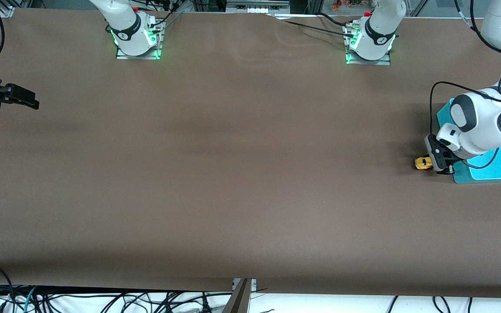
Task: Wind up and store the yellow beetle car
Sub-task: 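Close the left gripper on the car and lift it, then lower the car into the cyan box and open the left gripper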
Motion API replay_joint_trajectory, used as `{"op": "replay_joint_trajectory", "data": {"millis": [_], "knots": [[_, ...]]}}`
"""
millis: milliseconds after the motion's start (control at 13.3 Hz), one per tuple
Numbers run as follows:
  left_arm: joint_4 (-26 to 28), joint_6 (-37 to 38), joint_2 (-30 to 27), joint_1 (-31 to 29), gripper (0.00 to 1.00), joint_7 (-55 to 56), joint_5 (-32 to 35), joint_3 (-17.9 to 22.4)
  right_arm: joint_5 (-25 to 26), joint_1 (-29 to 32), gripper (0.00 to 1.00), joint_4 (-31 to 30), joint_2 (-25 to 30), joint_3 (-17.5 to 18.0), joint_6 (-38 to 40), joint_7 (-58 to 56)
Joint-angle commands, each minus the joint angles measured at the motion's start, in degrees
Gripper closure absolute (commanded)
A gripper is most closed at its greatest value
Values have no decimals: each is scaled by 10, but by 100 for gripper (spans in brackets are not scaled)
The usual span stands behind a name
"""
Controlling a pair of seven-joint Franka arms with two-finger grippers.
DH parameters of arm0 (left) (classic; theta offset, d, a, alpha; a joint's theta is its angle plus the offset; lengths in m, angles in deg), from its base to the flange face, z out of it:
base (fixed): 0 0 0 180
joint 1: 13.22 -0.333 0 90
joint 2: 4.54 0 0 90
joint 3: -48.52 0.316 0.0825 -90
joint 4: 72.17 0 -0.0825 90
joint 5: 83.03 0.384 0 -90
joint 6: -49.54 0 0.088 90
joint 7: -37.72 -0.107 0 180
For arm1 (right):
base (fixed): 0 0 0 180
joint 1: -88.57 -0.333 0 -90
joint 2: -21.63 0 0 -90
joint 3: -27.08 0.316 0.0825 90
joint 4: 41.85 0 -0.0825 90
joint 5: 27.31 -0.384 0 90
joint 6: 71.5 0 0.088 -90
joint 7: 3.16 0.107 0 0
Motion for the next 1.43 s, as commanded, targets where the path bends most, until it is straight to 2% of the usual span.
{"op": "replay_joint_trajectory", "data": {"millis": [0, 151, 301, 377, 527, 753, 979, 1130, 1356], "knots": [[-50, 144, -51, -1, 88, -1, 9, -22, -11, 3, 0, 16, -7, 0, 6, 4], [-113, 274, -59, -1, 88, 13, 9, -34, -11, 4, 0, 16, -7, 0, 6, 4], [-169, 368, -59, -2, 88, 10, 25, -35, -11, 5, 0, 16, -10, 0, 5, 4], [-192, 405, -61, -4, 88, 6, 52, -33, -11, 6, 0, 17, -11, 0, 6, 4], [-201, 429, -69, -26, 87, -19, 84, -21, -11, 5, 0, 17, -11, 0, 6, 4], [-198, 411, -66, -100, 87, -84, 127, -22, -11, 5, 0, 17, -11, 0, 6, 4], [-163, 343, -52, -153, 87, -143, 132, -22, -11, 5, 0, 17, -11, 0, 6, 3], [-120, 264, -45, -174, 87, -178, 132, -22, -11, 5, 0, 17, -11, 0, 6, 3], [-99, 210, -6, -196, 87, -185, 132, -22, -11, 6, 0, 17, -11, 0, 6, 3]]}}
